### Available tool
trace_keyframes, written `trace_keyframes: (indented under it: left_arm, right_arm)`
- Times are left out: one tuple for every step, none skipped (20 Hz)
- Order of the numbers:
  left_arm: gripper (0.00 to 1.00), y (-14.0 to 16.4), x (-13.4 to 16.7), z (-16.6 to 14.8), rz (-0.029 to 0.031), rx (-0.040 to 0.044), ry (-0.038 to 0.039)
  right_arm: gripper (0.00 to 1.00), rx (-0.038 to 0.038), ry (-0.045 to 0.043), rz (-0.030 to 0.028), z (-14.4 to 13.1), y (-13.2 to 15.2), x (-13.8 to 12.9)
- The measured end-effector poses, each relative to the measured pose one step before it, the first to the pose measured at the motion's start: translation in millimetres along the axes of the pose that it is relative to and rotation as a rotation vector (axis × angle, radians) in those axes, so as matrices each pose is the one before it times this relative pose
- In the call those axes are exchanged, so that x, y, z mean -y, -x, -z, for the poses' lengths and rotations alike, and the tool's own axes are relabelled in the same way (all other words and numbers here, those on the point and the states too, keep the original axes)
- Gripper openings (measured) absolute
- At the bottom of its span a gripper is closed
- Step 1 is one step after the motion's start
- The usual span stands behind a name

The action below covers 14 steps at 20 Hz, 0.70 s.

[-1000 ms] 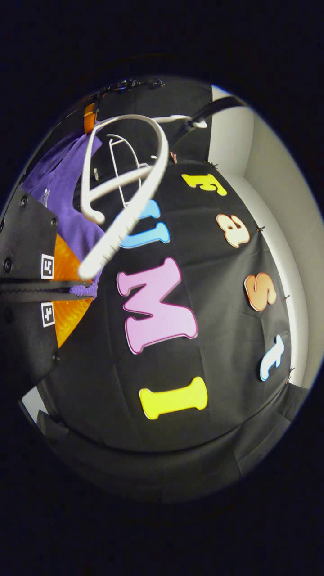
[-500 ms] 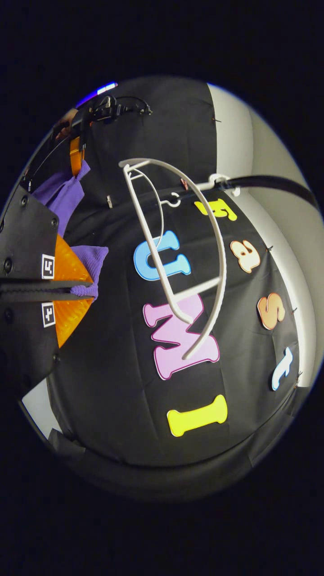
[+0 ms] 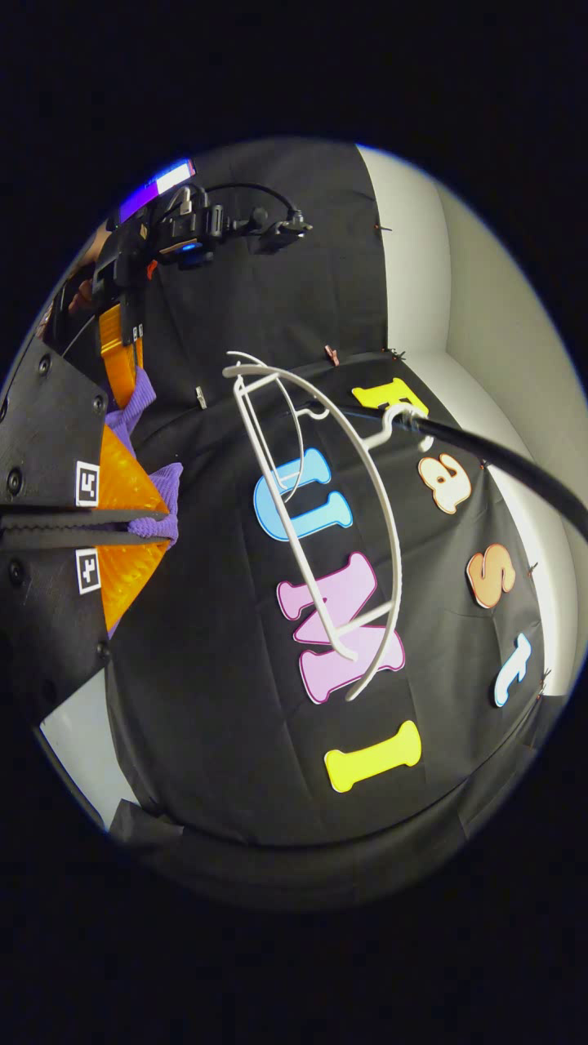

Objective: Grasp the clothes on the hanger with both hands and then place them into the laundry hamper below.

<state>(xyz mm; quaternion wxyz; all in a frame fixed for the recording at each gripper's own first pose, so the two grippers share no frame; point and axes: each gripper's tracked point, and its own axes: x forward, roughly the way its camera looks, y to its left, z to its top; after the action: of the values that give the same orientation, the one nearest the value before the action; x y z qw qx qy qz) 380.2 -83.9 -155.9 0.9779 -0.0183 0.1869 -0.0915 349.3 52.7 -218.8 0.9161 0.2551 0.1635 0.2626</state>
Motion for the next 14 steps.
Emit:
trace_keyframes:
  left_arm:
    - [0.05, 2.45, 8.80, -5.26, 0.01656, 0.01089, -0.01563]
    - [0.04, 0.77, 4.36, -4.44, 0.01575, 0.00576, -0.00794]
    - [0.05, -0.31, 4.77, -2.74, 0.01293, 0.00517, -0.00110]
    - [0.05, -0.41, 5.60, -3.31, 0.01251, 0.00541, 0.00571]
    - [0.04, -0.63, 6.12, -0.12, 0.01083, 0.00325, 0.00843]
    - [0.04, -2.38, 3.81, 3.33, 0.00786, -0.00978, 0.01151]
    - [0.04, -3.27, 3.09, 9.27, 0.00722, -0.02025, 0.01232]
    - [0.05, -3.66, 1.98, 12.06, 0.00300, -0.02064, 0.01152]
    - [0.05, -2.82, 1.18, 17.55, 0.00148, -0.02147, 0.01145]
    - [0.05, -5.19, 0.02, 13.70, 0.00482, -0.01679, 0.01258]
    - [0.05, -6.02, -0.81, 14.92, 0.00627, -0.01431, 0.01284]
    - [0.05, -6.93, -0.64, 15.90, 0.00816, -0.02303, 0.01472]
    - [0.05, -7.16, -3.40, 18.06, 0.00245, -0.03164, 0.01893]
    - [0.04, -8.84, -4.32, 16.71, -0.00054, -0.03353, 0.01948]
  right_arm:
    - [0.04, -0.00627, -0.00489, 0.00014, -1.61, 2.07, -5.25]
    - [0.04, -0.00175, 0.00139, 0.00119, -2.83, 1.76, -2.94]
    - [0.04, -0.00903, 0.00628, -0.00016, -0.50, 0.22, -2.51]
    - [0.04, -0.00011, 0.00388, -0.00189, -1.87, 1.48, -2.98]
    - [0.04, -0.00160, -0.00239, -0.01355, 1.50, 0.35, -4.41]
    - [0.04, -0.01330, 0.00601, -0.00694, 5.29, -1.71, -2.17]
    - [0.04, -0.02363, 0.01614, 0.00282, 9.51, -1.66, 1.96]
    - [0.04, -0.02786, 0.01377, 0.01086, 11.59, -1.77, 4.40]
    - [0.04, -0.02882, -0.00449, 0.01280, 11.74, -1.59, 4.95]
    - [0.05, -0.03168, -0.01650, 0.00796, 13.10, -1.85, 4.17]
    - [0.04, -0.03065, -0.00519, 0.01644, 13.32, -3.48, 7.79]
    - [0.04, -0.03326, 0.00851, 0.01490, 16.67, -1.93, 8.36]
    - [0.04, -0.03784, 0.01057, 0.01590, 18.01, -4.43, 10.15]
    - [0.05, -0.03469, 0.00866, 0.01979, 18.25, -5.05, 11.50]
